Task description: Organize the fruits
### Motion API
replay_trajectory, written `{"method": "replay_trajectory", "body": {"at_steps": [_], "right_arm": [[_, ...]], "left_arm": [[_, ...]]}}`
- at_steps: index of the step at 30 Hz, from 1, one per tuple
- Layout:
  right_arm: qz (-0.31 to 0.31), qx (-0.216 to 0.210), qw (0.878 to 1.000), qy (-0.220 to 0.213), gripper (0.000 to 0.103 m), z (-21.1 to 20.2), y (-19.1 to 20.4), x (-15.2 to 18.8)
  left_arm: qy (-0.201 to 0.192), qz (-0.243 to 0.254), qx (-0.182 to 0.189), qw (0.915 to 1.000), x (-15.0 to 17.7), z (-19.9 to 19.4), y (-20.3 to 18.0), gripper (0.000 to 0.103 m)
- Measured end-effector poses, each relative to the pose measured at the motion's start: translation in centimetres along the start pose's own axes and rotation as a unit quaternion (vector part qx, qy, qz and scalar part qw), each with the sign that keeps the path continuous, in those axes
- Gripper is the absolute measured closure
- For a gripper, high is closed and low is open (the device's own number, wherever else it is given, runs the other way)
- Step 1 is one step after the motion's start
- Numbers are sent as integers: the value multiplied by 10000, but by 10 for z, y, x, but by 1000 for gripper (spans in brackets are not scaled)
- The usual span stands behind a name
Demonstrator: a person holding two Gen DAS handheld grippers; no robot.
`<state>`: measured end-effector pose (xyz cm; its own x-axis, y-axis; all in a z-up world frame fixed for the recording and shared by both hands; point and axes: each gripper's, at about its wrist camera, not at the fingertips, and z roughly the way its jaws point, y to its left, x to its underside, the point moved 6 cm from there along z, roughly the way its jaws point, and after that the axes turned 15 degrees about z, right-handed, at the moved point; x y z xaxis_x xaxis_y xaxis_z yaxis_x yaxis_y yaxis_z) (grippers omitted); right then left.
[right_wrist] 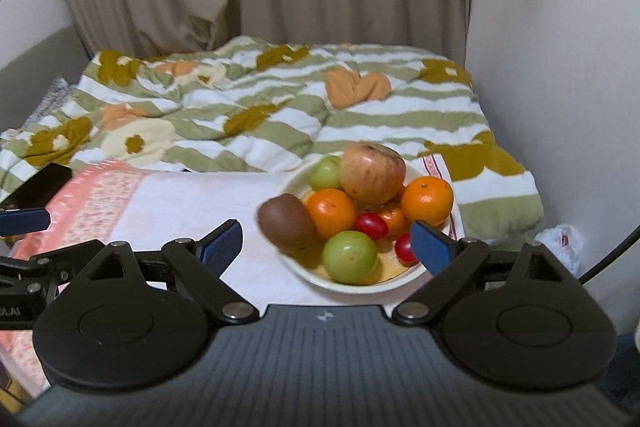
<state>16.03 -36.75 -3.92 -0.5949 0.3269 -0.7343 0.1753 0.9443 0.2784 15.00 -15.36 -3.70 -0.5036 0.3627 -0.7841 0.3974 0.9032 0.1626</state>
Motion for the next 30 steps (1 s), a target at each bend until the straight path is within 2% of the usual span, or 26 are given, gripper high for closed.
{"method": "replay_trajectory", "body": {"at_steps": [6,13,22,30], "right_arm": [[-84,-309,9994,-98,0,-52,23,8],[-240,-398,9988,-159,0,-99,35,24],[-265,87,9996,-27,0,-121,32,58],[-16,362,9993,-88,0,-130,24,67]], "left_arm": [[-133,-97,-485,9987,8,-58,11,1],[-89,-191,-719,9972,21,-98,20,0],[69,-220,-831,9963,42,-116,30,0],[-16,-124,-776,9969,43,-118,31,0]]}}
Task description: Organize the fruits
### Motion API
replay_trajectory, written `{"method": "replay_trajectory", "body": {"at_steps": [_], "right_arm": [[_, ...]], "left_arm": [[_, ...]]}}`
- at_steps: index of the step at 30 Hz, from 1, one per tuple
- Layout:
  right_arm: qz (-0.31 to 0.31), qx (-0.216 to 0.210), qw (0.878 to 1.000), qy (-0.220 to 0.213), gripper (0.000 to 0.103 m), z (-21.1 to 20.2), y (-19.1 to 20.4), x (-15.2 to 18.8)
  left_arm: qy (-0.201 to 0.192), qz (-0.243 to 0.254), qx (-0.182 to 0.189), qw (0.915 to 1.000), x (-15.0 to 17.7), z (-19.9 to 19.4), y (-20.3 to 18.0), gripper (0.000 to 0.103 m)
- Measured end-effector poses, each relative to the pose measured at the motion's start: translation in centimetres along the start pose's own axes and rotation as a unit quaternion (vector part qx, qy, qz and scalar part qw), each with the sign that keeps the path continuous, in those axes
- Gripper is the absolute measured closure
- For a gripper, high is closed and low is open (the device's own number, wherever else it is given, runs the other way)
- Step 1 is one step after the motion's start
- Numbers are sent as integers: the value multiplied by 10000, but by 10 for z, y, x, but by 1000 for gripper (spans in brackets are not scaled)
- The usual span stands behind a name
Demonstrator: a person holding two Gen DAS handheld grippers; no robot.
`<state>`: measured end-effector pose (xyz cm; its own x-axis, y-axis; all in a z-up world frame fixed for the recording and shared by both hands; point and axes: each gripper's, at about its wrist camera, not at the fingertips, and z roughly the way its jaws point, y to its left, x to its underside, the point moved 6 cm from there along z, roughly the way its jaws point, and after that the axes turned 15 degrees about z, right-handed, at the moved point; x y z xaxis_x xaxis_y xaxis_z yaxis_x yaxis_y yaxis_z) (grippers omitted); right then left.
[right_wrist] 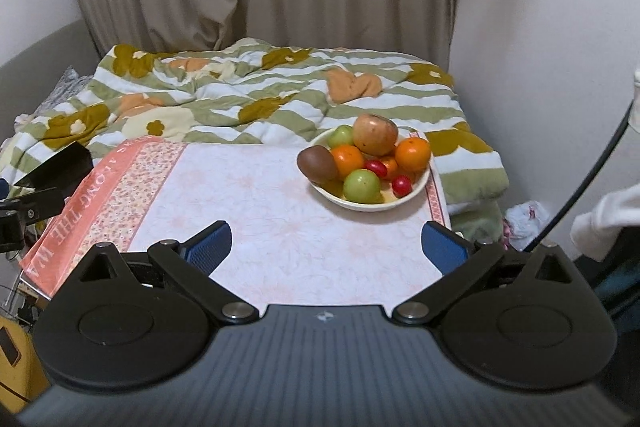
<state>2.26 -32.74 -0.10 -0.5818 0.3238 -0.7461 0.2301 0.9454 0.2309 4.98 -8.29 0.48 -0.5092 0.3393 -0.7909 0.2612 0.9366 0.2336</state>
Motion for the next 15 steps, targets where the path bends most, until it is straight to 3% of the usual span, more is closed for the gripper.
{"method": "replay_trajectory", "body": {"at_steps": [15], "right_arm": [[40,136,9999,26,0,2,3,4]], "left_arm": [[-74,70,1,9999,0,0,4,0]]}}
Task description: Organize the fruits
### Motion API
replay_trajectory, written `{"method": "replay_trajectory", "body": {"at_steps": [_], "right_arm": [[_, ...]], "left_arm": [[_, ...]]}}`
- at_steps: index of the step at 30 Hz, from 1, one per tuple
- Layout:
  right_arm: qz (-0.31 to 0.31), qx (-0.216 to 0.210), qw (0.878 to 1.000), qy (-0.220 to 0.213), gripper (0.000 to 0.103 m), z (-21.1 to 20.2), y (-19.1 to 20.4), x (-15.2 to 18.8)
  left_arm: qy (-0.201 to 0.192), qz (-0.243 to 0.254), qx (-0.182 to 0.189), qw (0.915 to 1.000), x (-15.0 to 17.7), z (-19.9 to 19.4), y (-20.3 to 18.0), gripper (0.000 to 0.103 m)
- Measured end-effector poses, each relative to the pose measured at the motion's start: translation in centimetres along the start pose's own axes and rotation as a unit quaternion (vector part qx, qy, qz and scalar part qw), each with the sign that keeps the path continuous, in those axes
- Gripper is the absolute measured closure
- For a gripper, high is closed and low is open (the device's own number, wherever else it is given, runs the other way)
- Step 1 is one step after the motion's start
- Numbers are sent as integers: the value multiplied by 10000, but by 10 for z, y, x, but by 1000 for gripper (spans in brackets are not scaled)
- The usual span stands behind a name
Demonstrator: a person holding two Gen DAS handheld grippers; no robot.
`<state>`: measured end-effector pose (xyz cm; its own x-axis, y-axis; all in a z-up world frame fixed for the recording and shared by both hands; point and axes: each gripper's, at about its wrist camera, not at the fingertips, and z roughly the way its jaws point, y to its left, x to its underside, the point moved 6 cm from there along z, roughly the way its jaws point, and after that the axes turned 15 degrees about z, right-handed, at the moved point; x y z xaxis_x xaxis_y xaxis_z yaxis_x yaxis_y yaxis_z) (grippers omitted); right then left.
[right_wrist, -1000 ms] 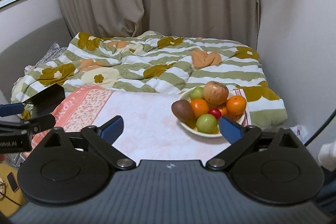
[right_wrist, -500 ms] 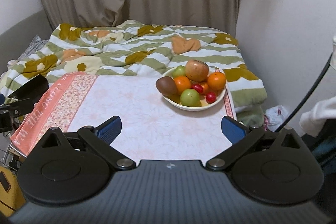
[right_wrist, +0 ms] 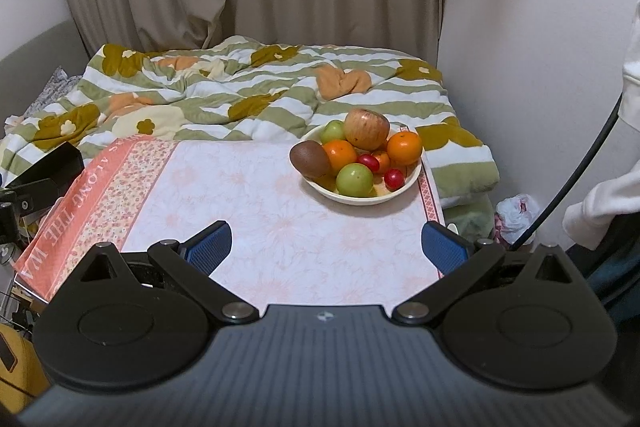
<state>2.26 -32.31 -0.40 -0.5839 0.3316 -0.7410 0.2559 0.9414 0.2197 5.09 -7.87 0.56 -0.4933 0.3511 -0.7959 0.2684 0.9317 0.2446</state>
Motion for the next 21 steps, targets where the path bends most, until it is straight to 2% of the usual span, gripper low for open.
{"method": "replay_trajectory", "body": {"at_steps": [21], "right_arm": [[35,5,10000,76,0,8,6,3]], "left_arm": [[-9,19,70,10000,-3,7,2,0]]}}
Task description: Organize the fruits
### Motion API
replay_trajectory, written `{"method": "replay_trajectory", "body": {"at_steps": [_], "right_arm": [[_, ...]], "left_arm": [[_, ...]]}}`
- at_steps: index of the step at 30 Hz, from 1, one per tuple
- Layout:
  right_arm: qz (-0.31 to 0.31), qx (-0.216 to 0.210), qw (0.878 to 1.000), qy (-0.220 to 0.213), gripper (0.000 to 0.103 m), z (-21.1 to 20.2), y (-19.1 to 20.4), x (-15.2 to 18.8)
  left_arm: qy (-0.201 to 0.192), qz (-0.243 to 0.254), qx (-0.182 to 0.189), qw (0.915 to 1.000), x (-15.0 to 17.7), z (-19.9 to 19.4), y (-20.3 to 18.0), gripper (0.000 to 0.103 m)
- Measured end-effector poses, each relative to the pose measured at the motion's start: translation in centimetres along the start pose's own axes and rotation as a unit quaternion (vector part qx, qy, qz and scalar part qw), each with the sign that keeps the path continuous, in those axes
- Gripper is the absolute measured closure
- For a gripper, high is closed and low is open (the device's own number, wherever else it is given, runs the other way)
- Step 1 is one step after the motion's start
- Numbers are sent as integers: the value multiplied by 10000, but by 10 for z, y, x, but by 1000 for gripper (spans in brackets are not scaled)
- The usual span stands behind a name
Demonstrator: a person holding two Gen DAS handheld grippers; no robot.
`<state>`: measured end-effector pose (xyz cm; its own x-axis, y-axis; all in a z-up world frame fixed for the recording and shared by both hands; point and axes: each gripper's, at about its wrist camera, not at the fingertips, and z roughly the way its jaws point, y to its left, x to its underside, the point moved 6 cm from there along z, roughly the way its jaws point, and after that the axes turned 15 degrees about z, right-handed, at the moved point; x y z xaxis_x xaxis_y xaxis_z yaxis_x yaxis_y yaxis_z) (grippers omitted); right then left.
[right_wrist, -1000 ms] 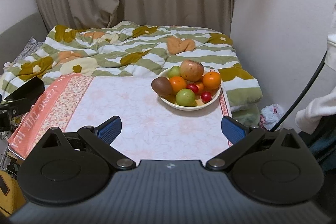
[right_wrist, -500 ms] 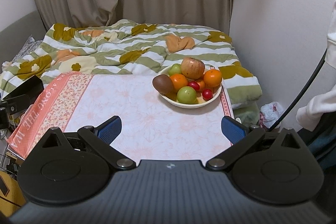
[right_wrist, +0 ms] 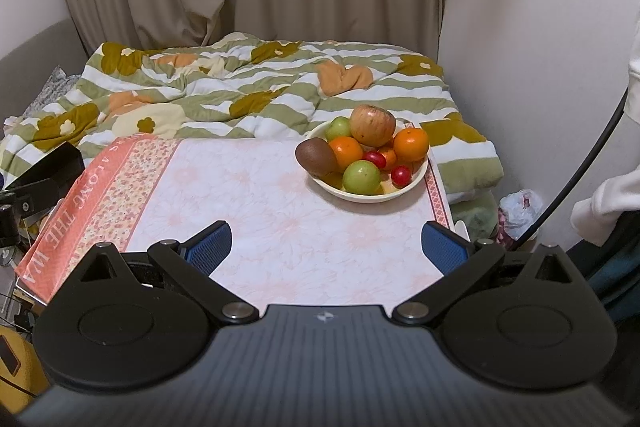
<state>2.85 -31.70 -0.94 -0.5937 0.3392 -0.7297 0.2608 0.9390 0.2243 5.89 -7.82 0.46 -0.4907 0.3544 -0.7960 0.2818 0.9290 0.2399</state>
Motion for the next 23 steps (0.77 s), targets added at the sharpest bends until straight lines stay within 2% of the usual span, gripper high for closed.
{"method": "replay_trajectory", "body": {"at_steps": [15,23], "right_arm": [[2,23,10000,23,0,6,3,2],[59,73,10000,34,0,14,6,3]], "left_arm": [[-39,20,80,10000,3,5,2,0],[-83,62,65,9999,2,13,17,0]]}}
